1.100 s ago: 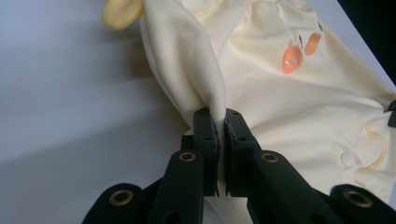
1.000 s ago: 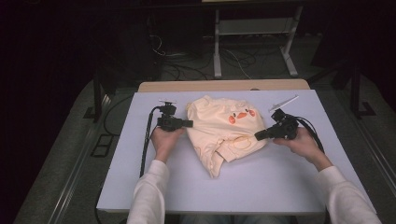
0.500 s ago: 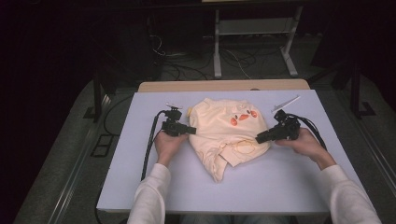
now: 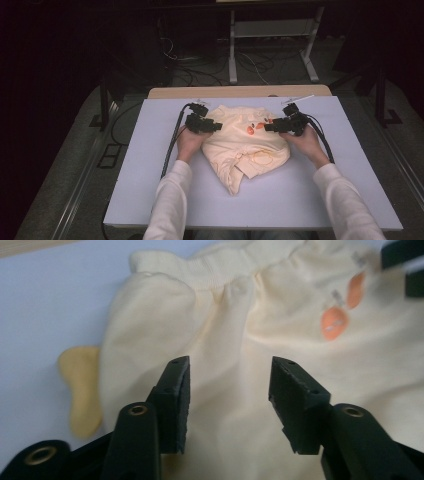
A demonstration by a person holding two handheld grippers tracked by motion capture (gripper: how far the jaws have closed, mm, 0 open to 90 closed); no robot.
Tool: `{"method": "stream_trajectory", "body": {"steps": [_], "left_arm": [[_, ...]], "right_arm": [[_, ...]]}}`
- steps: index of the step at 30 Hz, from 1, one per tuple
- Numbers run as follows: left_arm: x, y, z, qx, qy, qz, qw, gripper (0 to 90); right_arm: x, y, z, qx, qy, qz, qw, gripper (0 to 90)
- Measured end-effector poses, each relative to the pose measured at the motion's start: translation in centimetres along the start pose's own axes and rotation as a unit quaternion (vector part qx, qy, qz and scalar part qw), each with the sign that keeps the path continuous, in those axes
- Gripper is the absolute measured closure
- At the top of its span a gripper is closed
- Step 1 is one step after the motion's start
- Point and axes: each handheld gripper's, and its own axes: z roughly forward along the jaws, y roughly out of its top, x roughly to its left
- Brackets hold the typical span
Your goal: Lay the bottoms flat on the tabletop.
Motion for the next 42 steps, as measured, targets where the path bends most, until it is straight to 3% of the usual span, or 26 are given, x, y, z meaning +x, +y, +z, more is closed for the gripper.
{"method": "stream_trajectory", "body": {"steps": [2, 4, 6, 7, 9, 10, 12, 18, 21, 22, 23, 24, 25, 27, 29, 30, 32, 35, 37, 38, 42], "left_arm": [[0.0, 0.2, 1.0, 0.018, 0.016, 0.011, 0.9996, 46.4], [0.0, 0.2, 1.8, 0.033, 0.031, 0.021, 0.9988, 46.5], [-0.1, 0.1, 2.1, 0.03, 0.035, 0.027, 0.9986, 48.0], [-0.2, 0.1, 2.1, 0.03, 0.035, 0.03, 0.9985, 52.5], [-0.2, 0.2, 2.1, 0.027, 0.039, 0.026, 0.9986, 62.9], [0.0, 0.1, 2.1, 0.024, 0.032, 0.014, 0.9991, 69.6], [0.4, 0.1, 2.0, 0.019, 0.015, -0.007, 0.9997, 81.1], [1.4, 0.2, 1.5, 0.001, -0.011, -0.043, 0.999, 86.6], [2.0, 0.5, 0.9, -0.033, -0.029, -0.081, 0.9957, 86.7], [2.1, 0.6, 0.8, -0.039, -0.03, -0.089, 0.9948, 86.8], [2.2, 0.7, 0.8, -0.035, -0.029, -0.086, 0.9953, 86.8], [2.1, 0.9, 0.8, -0.031, -0.025, -0.081, 0.9959, 86.8], [2.1, 1.0, 0.8, -0.029, -0.022, -0.076, 0.9965, 86.8], [2.2, 1.2, 0.8, -0.031, -0.022, -0.078, 0.9962, 86.8], [2.1, 1.4, 0.8, -0.035, -0.021, -0.079, 0.996, 86.8], [2.0, 1.5, 0.7, -0.035, -0.02, -0.079, 0.9961, 86.9], [2.0, 1.5, 0.5, -0.035, -0.021, -0.077, 0.9962, 86.9], [2.0, 1.5, 0.4, -0.037, -0.022, -0.078, 0.996, 86.9], [1.9, 1.4, 0.4, -0.033, -0.02, -0.074, 0.9965, 86.9], [1.8, 1.4, 0.4, -0.035, -0.019, -0.075, 0.9964, 86.8], [2.0, 1.3, 0.2, -0.042, -0.029, -0.083, 0.9953, 86.8]], "right_arm": [[-0.3, 0.2, 0.7, 0.012, -0.011, 0.002, 0.9999, 43.8], [-0.4, 0.0, 1.4, 0.023, 0.001, 0.004, 0.9997, 45.9], [-0.2, -0.3, 2.2, 0.05, 0.001, -0.008, 0.9987, 51.5], [0.0, -0.5, 2.4, 0.05, 0.0, -0.016, 0.9986, 54.2], [0.2, -0.5, 2.5, 0.054, -0.002, -0.02, 0.9983, 71.7], [0.3, -0.4, 2.6, 0.057, 0.004, -0.02, 0.9982, 80.7], [0.5, -0.5, 3.1, 0.06, 0.018, -0.016, 0.9979, 88.8], [0.1, 0.2, 3.2, 0.042, 0.02, 0.013, 0.9988, 89.3], [-0.5, 0.9, 3.0, 0.034, 0.015, 0.03, 0.9989, 89.3], [-0.6, 1.1, 2.9, 0.03, 0.016, 0.036, 0.9988, 89.2], [-0.7, 1.3, 2.8, 0.021, 0.031, 0.046, 0.9982, 88.9], [-0.6, 1.3, 2.7, 0.018, 0.051, 0.055, 0.997, 83.7], [-0.4, 1.2, 2.8, 0.018, 0.065, 0.055, 0.9962, 68.3], [0.3, 1.1, 3.4, 0.04, 0.075, 0.036, 0.9957, 53.3], [1.1, 0.8, 4.1, 0.064, 0.053, 0.007, 0.9965, 49.3], [1.5, 0.7, 4.3, 0.06, 0.042, -0.012, 0.9972, 49.6], [2.2, 0.8, 4.5, 0.063, 0.009, -0.04, 0.9972, 58.8], [3.1, 0.8, 4.6, 0.07, -0.041, -0.085, 0.9931, 70.1], [3.4, 0.8, 4.6, 0.07, -0.053, -0.089, 0.9922, 80.7], [3.4, 0.8, 4.6, 0.07, -0.046, -0.086, 0.9928, 85.0], [2.8, 0.9, 4.5, 0.068, -0.027, -0.058, 0.9956, 87.8]]}}
